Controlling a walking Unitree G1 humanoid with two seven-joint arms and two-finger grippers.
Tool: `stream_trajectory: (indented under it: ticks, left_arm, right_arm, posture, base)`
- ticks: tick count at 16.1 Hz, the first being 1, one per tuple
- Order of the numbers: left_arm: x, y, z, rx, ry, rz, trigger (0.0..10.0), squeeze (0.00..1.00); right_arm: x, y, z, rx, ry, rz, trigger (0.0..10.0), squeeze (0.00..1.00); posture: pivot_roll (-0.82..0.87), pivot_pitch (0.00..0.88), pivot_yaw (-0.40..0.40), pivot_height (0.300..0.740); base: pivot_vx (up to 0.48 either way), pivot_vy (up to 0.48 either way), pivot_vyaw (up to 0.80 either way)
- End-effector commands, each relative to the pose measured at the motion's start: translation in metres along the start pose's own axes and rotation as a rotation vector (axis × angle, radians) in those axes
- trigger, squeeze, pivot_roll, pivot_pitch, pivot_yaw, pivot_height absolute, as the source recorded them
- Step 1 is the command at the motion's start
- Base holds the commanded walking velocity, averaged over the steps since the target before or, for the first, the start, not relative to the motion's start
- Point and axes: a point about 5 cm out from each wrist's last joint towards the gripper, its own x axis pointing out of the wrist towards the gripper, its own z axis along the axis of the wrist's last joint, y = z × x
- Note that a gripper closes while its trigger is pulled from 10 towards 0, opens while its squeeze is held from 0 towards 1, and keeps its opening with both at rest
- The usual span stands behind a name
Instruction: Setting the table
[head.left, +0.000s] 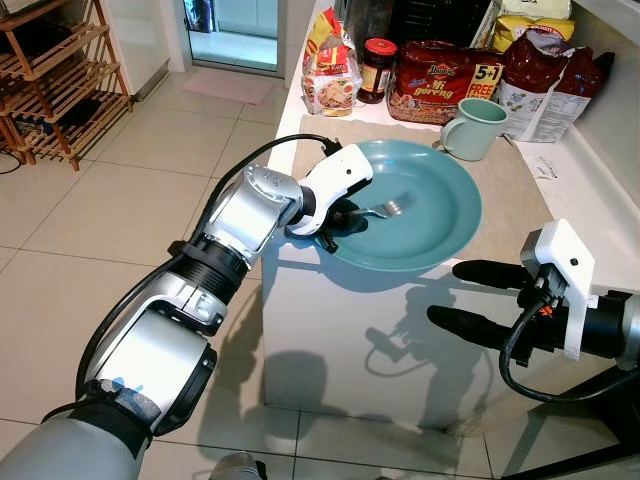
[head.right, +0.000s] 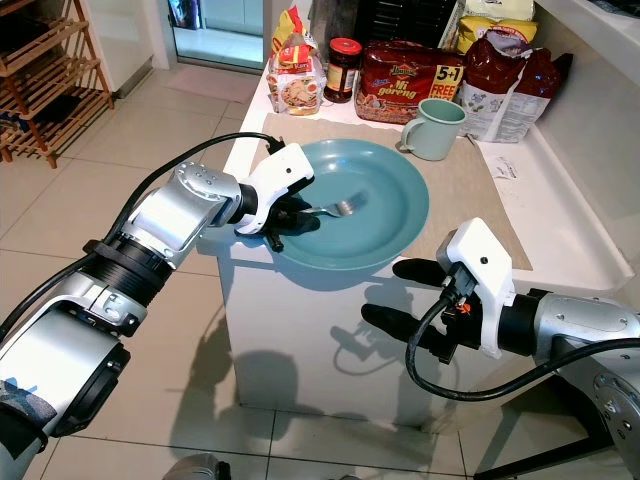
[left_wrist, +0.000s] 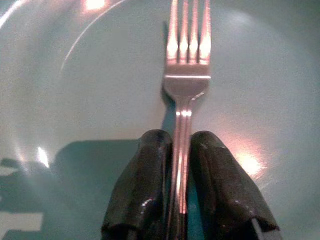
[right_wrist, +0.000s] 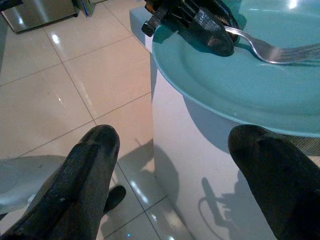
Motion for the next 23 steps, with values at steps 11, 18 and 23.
stream_trajectory:
  ticks: [11, 18, 23]
  left_arm:
    - [-0.014, 0.013, 0.029, 0.000, -0.112, 0.078, 0.0, 0.00]
    - [-0.101, 0.028, 0.047, -0.053, -0.509, 0.531, 10.0, 0.00]
    - [-0.132, -0.026, -0.011, -0.145, -0.631, 0.758, 10.0, 0.00]
  right_arm:
    - [-0.002, -0.003, 0.012, -0.042, -0.069, -0.055, 10.0, 0.00]
    - [0.016, -0.006, 0.047, 0.004, -0.387, -0.338, 10.0, 0.00]
    - [0.038, 0.004, 0.044, 0.166, -0.571, -0.585, 10.0, 0.00]
  posture:
    - [0.00, 0.000, -0.063, 0.740]
    - [0.02, 0.018, -0.061, 0.740]
    - [0.02, 0.048, -0.083, 0.740]
  base:
    - [0.000, 0.000, 0.00]
    - [0.000, 0.000, 0.00]
    - [0.000, -0.052, 0.00]
